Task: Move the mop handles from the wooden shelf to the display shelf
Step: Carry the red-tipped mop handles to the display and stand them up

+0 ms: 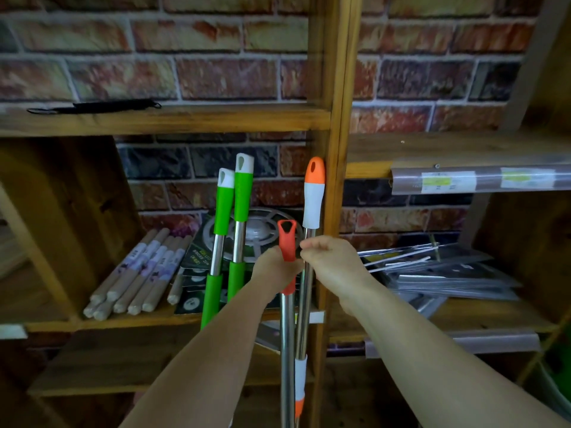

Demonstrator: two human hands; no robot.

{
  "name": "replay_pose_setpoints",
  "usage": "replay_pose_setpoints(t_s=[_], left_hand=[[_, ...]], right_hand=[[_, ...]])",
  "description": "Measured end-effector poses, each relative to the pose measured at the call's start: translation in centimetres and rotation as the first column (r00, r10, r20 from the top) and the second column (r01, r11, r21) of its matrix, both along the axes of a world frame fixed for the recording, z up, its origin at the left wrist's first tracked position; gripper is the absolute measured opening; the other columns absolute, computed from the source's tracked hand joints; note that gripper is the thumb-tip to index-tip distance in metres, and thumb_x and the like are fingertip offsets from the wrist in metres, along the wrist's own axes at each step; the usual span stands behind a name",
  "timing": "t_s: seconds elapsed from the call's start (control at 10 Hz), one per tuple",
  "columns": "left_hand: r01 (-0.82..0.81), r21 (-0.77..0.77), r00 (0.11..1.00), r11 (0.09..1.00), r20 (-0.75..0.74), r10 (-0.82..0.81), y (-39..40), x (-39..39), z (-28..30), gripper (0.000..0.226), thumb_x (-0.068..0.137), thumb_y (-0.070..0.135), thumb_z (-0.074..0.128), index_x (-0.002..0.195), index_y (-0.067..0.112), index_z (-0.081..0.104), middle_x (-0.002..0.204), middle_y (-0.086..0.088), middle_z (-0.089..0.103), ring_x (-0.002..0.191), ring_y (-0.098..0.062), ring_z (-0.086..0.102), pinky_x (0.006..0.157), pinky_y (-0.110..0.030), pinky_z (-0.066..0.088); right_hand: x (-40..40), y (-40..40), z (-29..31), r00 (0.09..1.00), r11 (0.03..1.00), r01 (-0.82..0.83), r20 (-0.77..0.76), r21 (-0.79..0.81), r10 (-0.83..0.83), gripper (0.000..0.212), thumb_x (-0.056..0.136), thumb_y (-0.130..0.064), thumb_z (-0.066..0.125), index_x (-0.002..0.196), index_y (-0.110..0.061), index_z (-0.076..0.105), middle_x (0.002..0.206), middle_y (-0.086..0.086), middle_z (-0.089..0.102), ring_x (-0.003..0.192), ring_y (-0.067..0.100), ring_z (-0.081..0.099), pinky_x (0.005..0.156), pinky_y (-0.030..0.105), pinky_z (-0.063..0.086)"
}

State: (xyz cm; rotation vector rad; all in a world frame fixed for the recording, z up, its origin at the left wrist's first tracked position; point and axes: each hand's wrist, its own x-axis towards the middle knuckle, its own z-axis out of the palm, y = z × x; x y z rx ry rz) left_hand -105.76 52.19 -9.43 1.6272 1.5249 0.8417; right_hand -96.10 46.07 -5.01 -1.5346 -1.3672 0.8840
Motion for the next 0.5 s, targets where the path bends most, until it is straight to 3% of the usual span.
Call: replay_pose_setpoints(t_s=[0.1,0.3,0.4,0.5], left_hand=[[-0.002,0.028,1.0,1.0,0.004,0.002,-3.2,-0.1,1.2,0.035,0.087,0.01,0.057,0.061,0.023,0.037,0.06,0.004,0.043,0.054,-0.008,0.044,0.048,-0.019,0.036],[-0.214,0.042,0.976,0.976,-0.036,0.215,-9.2,-0.7,2.6,0.023,0.081,0.017,0.06,0.065,0.013,0.044,0.062,-0.003,0.049,0.057,-0.019,0.049,0.054,-0.027,0.039],[-0.237,0.032,0.97,0.971,0.071,0.234,-11.8,0.0,4.1,0.019,0.076,0.029,0.063,0.071,0.016,0.05,0.07,-0.004,0.057,0.065,-0.021,0.057,0.07,-0.034,0.049],[-0.282,0.027,0.921,0.959,0.288,0.263,-12.9,0.1,4.9,0.025,0.059,0.05,0.054,0.074,0.033,0.044,0.076,0.009,0.054,0.069,-0.006,0.053,0.093,-0.045,0.049]], right_hand=[[0.7,-1.5,1.0,1.0,1.0,-0.019,0.015,-0.008,0.019,0.028,0.093,-0.017,0.049,0.118,-0.018,0.061,0.128,0.001,0.055,0.108,0.015,0.05,0.086,0.024,0.038],[2.0,-5.1,3.8,0.994,0.995,-0.097,0.044,0.028,0.095,0.029,0.094,-0.014,0.047,0.121,-0.012,0.059,0.123,0.006,0.058,0.09,0.015,0.049,0.077,0.025,0.04],[1.6,-7.3,4.8,0.985,0.989,-0.146,0.09,0.018,0.144,0.029,0.095,-0.014,0.046,0.114,0.001,0.06,0.121,0.019,0.06,0.104,0.032,0.057,0.094,0.043,0.046],[0.9,-9.6,5.5,0.977,0.983,-0.182,0.112,-0.01,0.182,0.031,0.094,-0.012,0.044,0.117,0.003,0.059,0.122,0.021,0.059,0.114,0.035,0.054,0.101,0.047,0.041]])
